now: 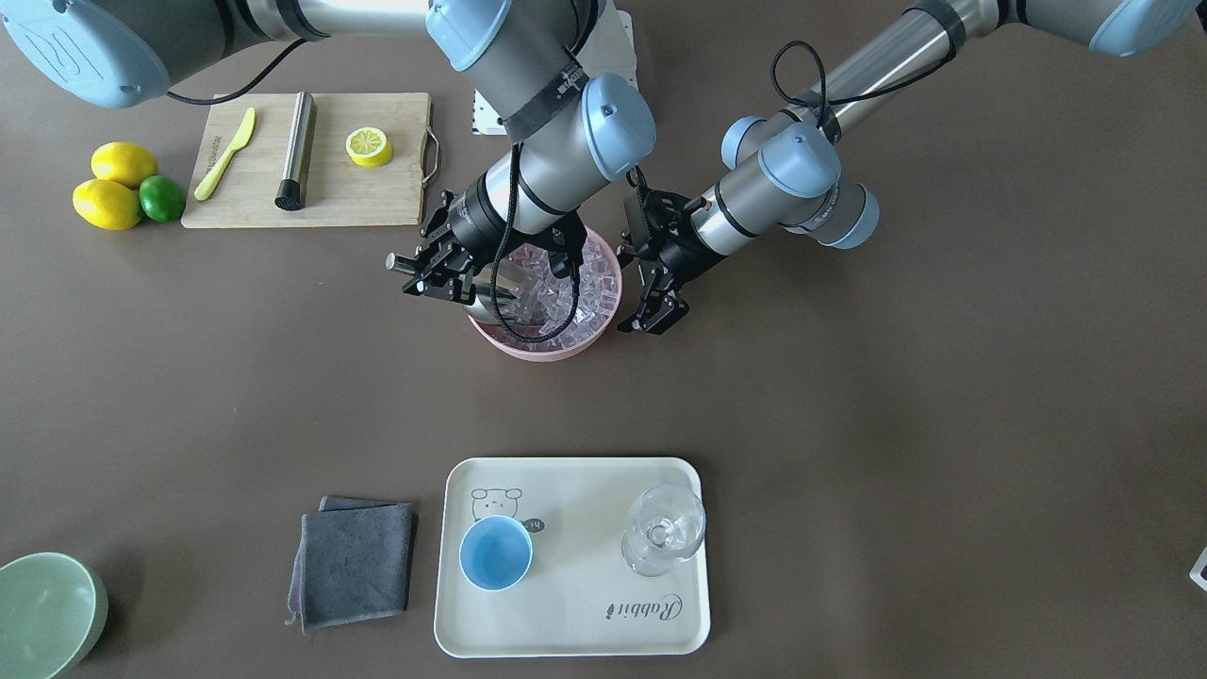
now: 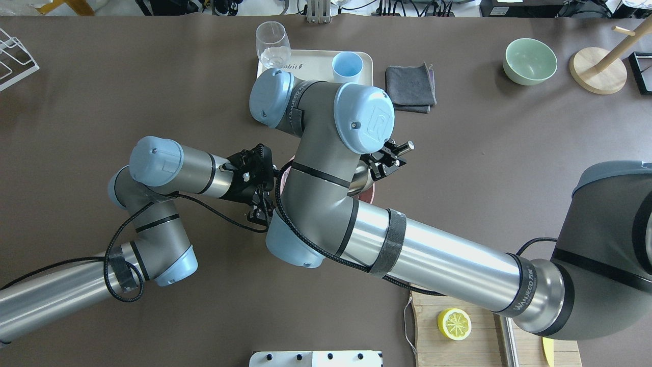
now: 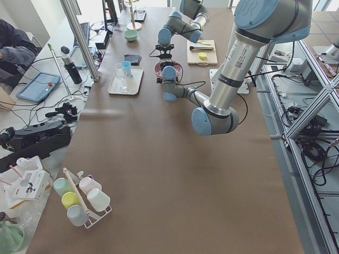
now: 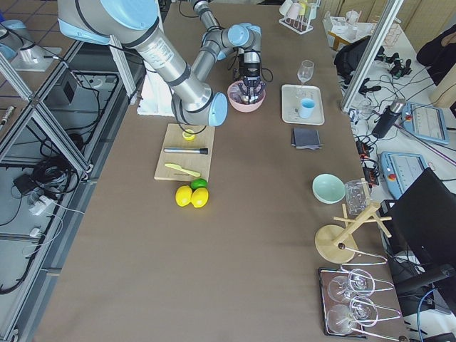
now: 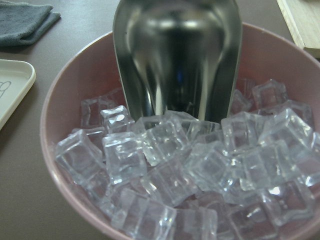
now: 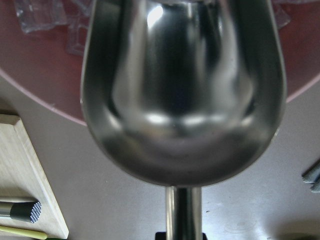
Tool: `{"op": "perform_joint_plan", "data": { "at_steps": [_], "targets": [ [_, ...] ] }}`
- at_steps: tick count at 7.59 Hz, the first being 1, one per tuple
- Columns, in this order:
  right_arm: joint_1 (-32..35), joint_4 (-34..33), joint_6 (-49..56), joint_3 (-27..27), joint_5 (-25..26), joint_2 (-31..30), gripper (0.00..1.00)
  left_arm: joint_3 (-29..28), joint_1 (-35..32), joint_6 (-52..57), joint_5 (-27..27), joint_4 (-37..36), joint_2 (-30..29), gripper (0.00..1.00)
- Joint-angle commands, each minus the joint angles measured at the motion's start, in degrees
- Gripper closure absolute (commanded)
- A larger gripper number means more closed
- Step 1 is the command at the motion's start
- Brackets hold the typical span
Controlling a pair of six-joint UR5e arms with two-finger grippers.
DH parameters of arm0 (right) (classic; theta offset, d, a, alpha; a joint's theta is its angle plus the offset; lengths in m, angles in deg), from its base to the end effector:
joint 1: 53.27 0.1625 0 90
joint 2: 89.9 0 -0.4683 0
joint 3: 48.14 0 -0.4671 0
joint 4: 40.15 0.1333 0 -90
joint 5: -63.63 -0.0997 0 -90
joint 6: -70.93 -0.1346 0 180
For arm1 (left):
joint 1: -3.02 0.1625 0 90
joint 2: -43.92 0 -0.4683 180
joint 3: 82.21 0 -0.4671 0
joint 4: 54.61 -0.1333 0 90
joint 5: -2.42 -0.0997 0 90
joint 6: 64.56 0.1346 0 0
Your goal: Put ice in cup with scoop
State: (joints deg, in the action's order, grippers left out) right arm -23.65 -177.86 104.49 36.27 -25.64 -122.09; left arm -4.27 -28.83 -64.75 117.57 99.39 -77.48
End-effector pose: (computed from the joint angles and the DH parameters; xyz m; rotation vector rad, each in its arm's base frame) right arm -0.6222 -0.5090 0.1691 0.0892 -0.0066 -1.6381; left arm 0.6541 -0.4959 0.3226 1.1450 1.0767 1.1274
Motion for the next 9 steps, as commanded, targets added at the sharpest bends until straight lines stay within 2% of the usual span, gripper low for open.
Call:
{"op": "perform_joint_plan", "data": {
  "at_steps": [1,3,4,5,7,9],
  "targets": [
    [-0.4,6.2,-5.5,7.6,-1.8,-8.0,1.00,0.0,-0.1,0.0,-0.1,0.4,0.3,0.02],
    [-0.5,10.7,-9.5,12.0,-3.1,-13.5,1.00,-0.1,-0.1,-0.2,0.0,0.4,0.3,0.02],
    [-0.5,13.1,-10.4,12.5,-3.2,-14.8,1.00,-0.1,-0.1,-0.2,0.0,0.3,0.3,0.02],
    [-0.5,16.0,-11.1,12.5,-3.9,-15.9,1.00,-0.1,-0.1,-1.0,0.0,0.3,0.3,0.02],
    [-1.7,20.7,-18.8,12.8,-3.9,-16.3,1.00,0.0,-0.1,-9.1,0.2,0.5,0.1,0.02],
    [-1.8,23.2,-20.4,14.1,-3.9,-17.5,1.00,0.0,0.0,-9.1,0.2,0.5,-0.3,0.02]
  ]
}}
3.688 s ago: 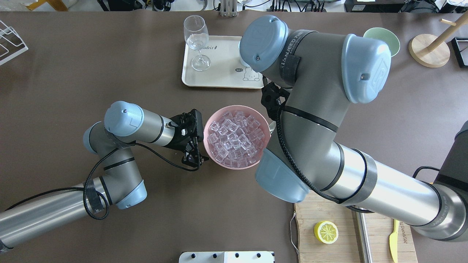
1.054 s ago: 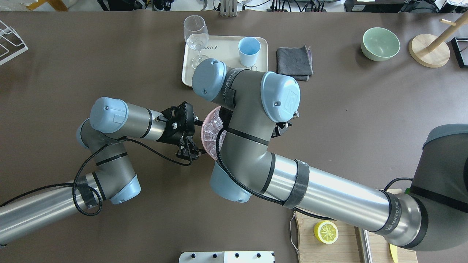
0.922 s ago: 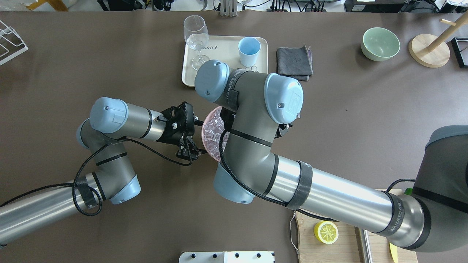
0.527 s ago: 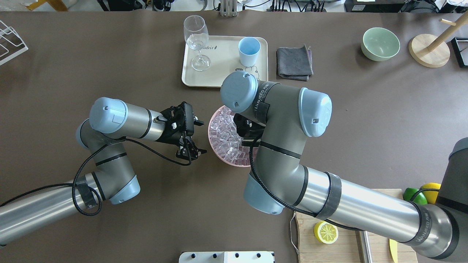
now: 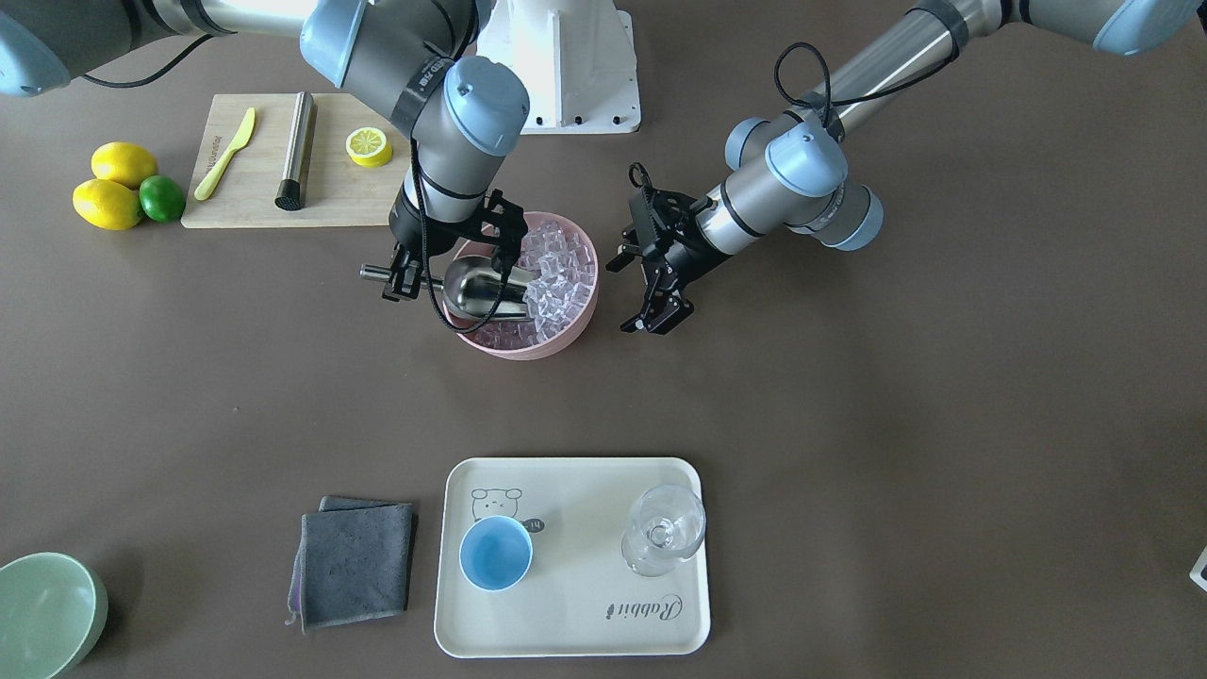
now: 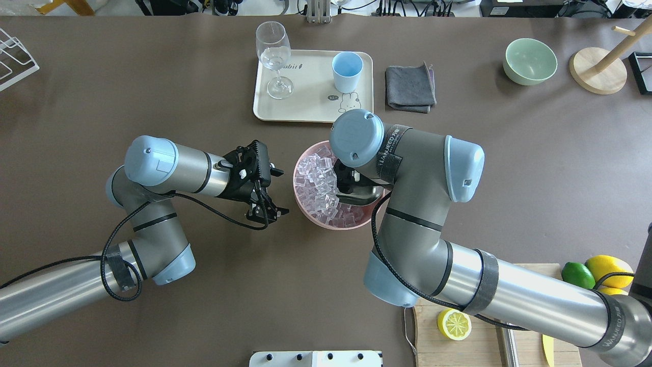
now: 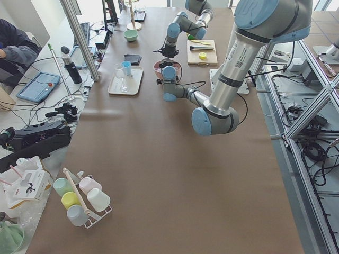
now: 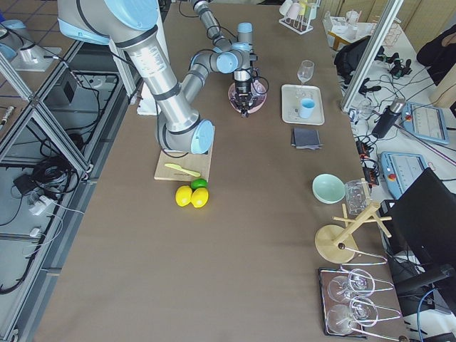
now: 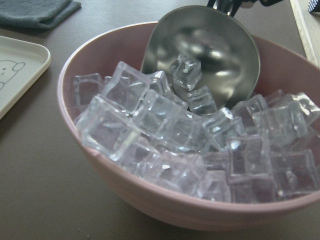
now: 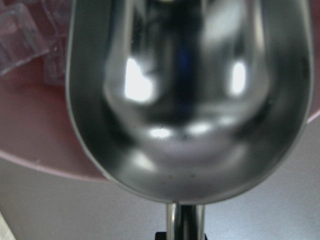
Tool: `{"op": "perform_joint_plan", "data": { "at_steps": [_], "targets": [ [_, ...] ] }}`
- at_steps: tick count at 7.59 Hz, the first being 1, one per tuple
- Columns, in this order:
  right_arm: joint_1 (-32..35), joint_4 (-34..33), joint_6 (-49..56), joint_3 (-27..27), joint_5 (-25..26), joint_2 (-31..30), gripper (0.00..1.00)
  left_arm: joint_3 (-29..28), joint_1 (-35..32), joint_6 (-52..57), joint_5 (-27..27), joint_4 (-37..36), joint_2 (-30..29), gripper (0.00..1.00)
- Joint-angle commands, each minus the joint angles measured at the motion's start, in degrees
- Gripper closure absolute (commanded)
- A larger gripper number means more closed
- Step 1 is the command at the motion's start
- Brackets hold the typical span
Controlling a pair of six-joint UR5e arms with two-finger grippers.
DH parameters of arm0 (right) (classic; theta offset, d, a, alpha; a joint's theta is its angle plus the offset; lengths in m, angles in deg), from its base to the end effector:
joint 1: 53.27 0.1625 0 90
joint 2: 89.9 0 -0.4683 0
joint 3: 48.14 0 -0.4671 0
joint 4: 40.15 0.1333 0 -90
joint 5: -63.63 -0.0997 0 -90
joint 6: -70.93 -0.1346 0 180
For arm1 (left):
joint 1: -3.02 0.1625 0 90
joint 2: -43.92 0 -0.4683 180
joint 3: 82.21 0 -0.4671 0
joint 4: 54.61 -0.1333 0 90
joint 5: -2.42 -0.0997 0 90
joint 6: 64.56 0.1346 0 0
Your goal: Put ice in cup with scoop
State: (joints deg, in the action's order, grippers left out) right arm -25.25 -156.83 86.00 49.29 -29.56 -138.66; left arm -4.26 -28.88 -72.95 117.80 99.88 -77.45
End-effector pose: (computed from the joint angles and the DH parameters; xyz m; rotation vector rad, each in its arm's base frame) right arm -0.6118 -0.4681 0.2512 0.3565 -0.2194 -1.3375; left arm 0.6530 -0.4955 0.3218 1.0568 1.1464 1.0173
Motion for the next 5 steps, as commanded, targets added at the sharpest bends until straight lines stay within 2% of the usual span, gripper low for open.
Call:
{"op": "perform_joint_plan", "data": {
  "at_steps": [1,5],
  "targets": [
    [-0.3,3.2,-3.2,2.7,0.0,-2.1,1.00,0.0,0.2,-0.8,0.0,0.1,-0.4,0.02],
    [-0.2,8.3,-6.7,8.6,-0.1,-6.3,1.00,-0.1,0.4,-0.8,-0.1,0.0,-0.4,0.02]
  ]
}}
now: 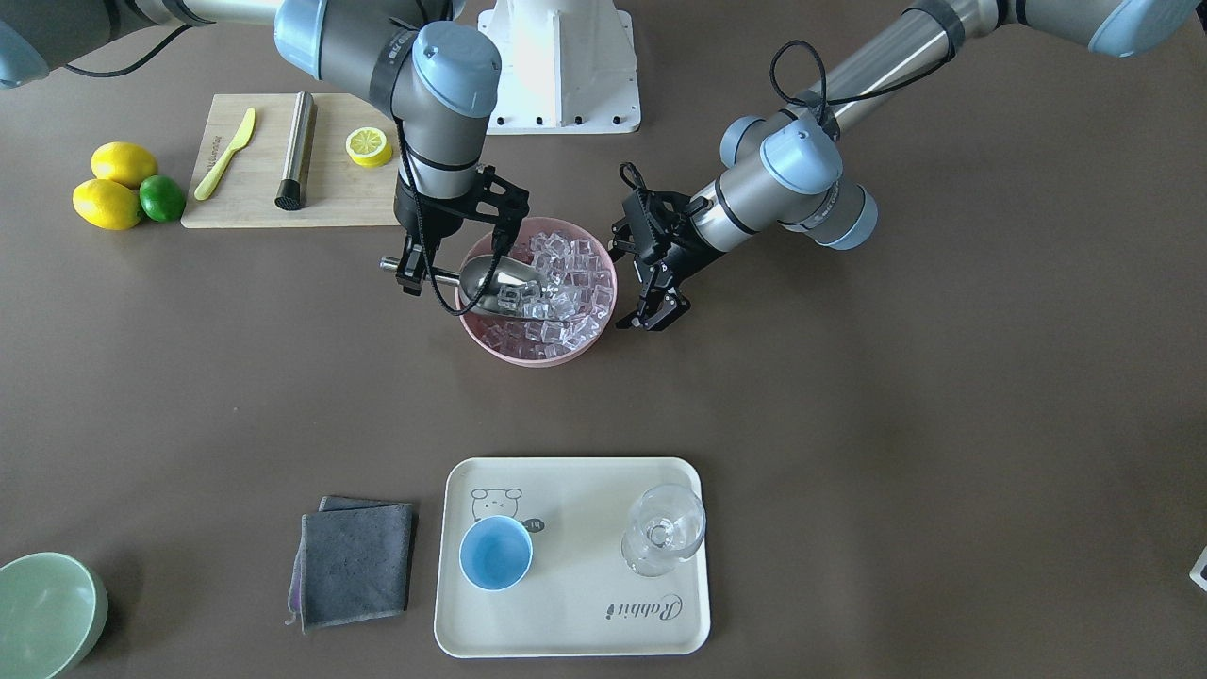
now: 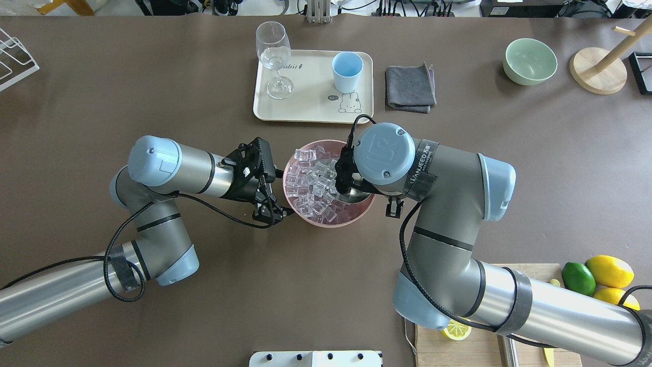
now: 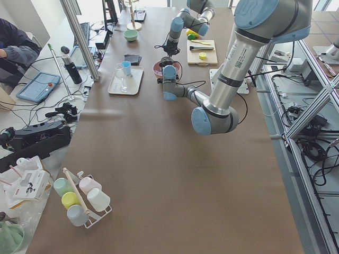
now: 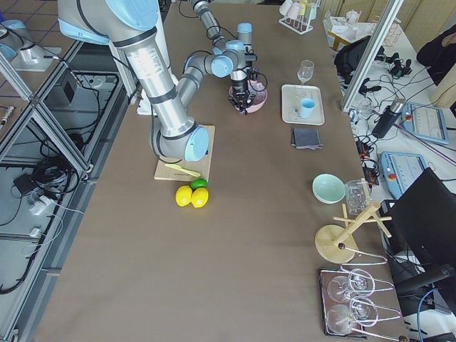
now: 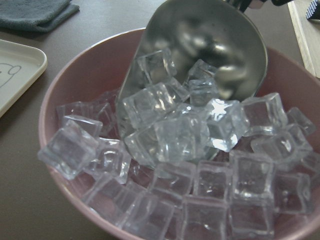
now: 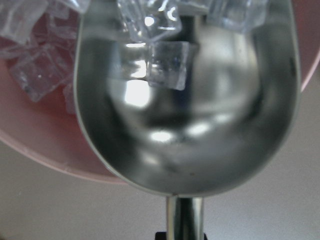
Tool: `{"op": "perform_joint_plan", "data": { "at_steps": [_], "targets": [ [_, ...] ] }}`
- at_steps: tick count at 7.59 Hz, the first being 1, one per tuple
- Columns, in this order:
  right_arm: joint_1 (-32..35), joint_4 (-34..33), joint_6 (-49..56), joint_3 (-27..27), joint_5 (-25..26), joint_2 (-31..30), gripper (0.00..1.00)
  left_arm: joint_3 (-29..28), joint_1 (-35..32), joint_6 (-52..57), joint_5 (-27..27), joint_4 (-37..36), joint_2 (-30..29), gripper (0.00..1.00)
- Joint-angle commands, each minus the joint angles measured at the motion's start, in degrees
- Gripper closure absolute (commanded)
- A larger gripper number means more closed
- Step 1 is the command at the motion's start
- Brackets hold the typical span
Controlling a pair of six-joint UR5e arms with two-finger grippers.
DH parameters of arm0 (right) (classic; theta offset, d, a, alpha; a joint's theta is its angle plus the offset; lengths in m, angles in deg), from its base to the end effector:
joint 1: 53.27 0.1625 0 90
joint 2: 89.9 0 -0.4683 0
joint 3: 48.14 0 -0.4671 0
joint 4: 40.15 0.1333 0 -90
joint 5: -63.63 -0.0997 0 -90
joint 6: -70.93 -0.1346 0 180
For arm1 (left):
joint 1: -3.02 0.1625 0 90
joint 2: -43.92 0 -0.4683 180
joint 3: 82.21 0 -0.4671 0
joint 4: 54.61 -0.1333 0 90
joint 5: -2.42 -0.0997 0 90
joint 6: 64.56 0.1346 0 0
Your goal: Put ice in cup with scoop
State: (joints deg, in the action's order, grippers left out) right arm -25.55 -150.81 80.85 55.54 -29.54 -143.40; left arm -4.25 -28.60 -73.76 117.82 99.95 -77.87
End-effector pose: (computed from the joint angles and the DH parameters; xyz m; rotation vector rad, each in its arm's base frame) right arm -0.5883 -0.4513 0.2480 0.4689 -0.2950 -1.2445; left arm 0.6563 -0.4928 0.3156 1.0529 1.1599 1.0102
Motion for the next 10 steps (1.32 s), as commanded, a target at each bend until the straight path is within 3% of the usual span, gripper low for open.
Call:
{"op": "perform_joint_plan", "data": {
  "at_steps": [1,8,10],
  "targets": [
    [0.0,4.1,-2.6,2.4,-0.2,-2.0,1.00,-0.1,0.1,0.1,-0.1,0.0,0.1,0.02],
    [0.0,10.0,-5.6,13.6,-1.8,-11.8,1.00,-0.3,0.2,0.1,0.2,-0.5,0.1,0.02],
    [4.8,15.2,-11.3,13.6,-5.6,-13.5,1.00,-0.3,0.2,0.1,0.3,-0.5,0.2,0.02]
  ]
}}
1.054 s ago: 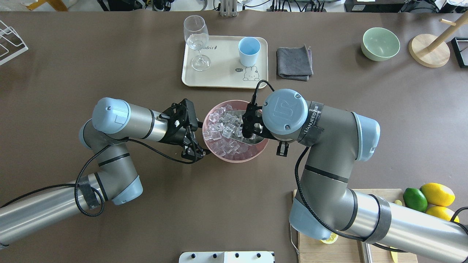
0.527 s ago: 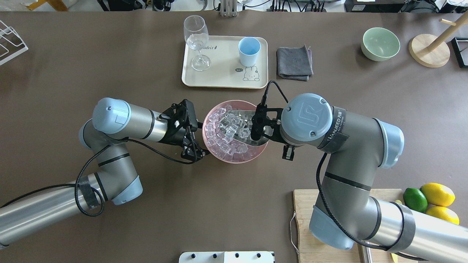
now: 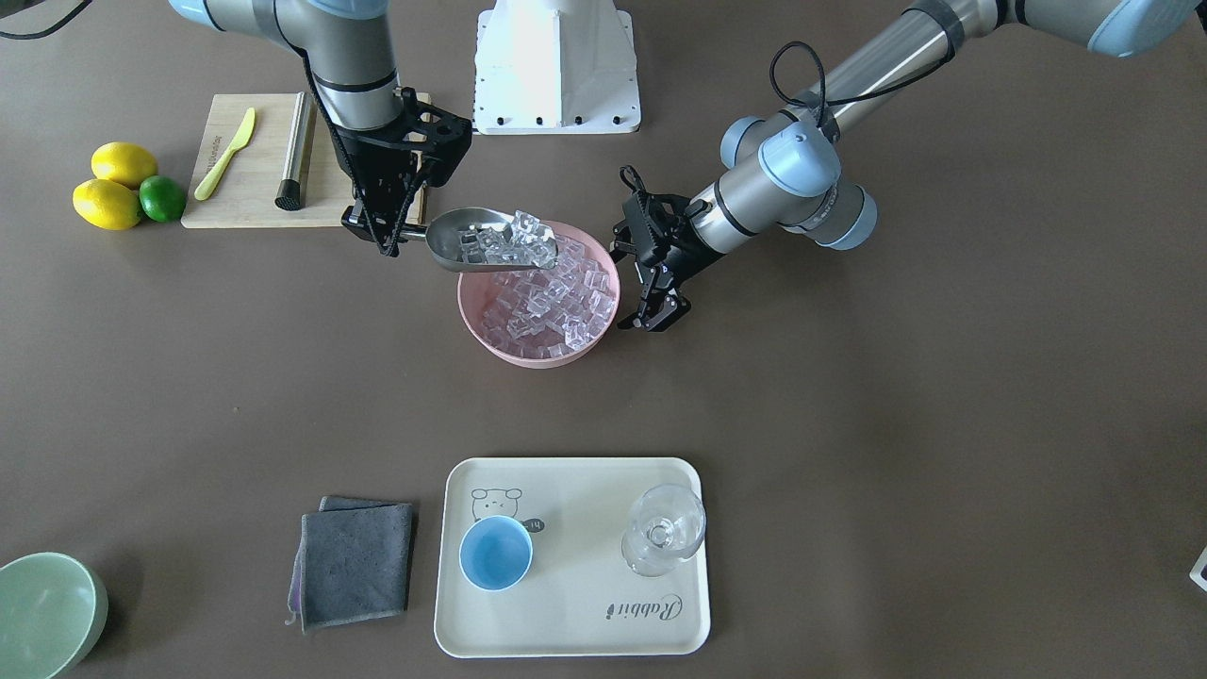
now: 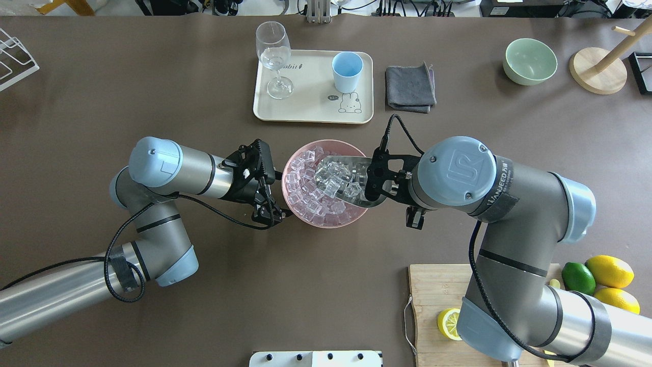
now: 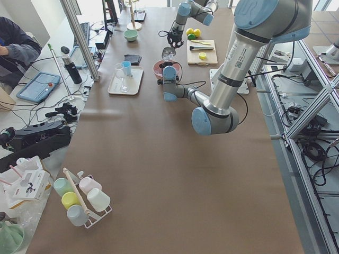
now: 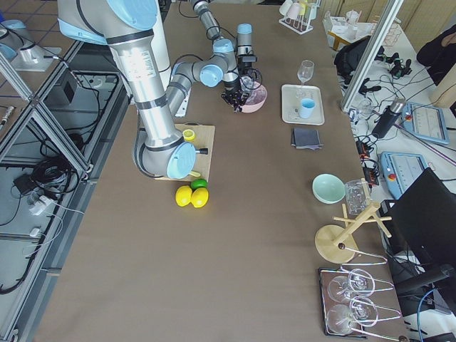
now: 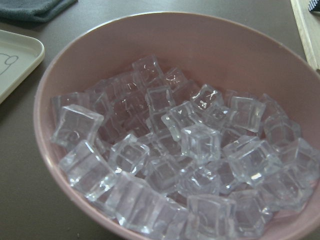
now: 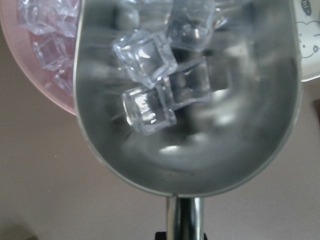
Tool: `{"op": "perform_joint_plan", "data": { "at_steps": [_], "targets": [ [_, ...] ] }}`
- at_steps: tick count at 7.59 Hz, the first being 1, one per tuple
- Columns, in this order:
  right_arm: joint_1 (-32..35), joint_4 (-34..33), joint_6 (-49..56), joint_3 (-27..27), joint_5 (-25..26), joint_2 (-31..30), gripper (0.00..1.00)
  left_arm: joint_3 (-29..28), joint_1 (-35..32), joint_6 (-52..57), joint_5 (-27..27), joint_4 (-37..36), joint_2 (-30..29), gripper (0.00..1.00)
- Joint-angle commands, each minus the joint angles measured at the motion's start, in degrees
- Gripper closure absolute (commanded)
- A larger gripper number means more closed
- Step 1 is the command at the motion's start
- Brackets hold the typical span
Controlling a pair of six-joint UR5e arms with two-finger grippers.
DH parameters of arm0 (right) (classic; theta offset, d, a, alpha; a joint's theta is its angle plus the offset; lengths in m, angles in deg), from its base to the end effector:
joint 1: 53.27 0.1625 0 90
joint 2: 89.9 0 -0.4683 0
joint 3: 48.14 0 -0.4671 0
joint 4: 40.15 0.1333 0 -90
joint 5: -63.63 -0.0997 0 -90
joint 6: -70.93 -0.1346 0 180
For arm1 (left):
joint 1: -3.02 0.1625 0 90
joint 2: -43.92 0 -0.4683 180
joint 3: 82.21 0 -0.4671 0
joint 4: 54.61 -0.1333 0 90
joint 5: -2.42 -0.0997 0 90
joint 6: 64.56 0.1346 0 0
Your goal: Put ice in cup with scoop
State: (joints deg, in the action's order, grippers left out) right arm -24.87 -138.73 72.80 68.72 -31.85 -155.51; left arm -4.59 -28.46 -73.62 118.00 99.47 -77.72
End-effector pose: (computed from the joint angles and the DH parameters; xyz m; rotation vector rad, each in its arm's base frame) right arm -0.5144 -0.4150 0.2557 0.6326 -0.4741 -1.0886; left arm 0.6590 -0.4917 0.3222 1.0359 1.1545 1.0163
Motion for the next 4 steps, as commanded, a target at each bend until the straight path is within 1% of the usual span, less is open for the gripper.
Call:
{"op": "perform_joint_plan", "data": {
  "at_steps": [1,3,4],
  "targets": [
    [9.0,3.2,-3.5,0.4,-8.4,-1.6,1.00,0.1,-0.1,0.0,0.1,0.0,0.3,0.02],
    [16.0,5.2,-3.8,-0.8,-13.9,-3.8,1.00,1.0,-0.7,0.0,0.1,-1.7,0.7,0.02],
    [20.3,5.2,-3.8,-4.2,-19.7,-4.1,1.00,4.1,-0.9,0.0,0.1,-5.3,2.2,0.02]
  ]
}}
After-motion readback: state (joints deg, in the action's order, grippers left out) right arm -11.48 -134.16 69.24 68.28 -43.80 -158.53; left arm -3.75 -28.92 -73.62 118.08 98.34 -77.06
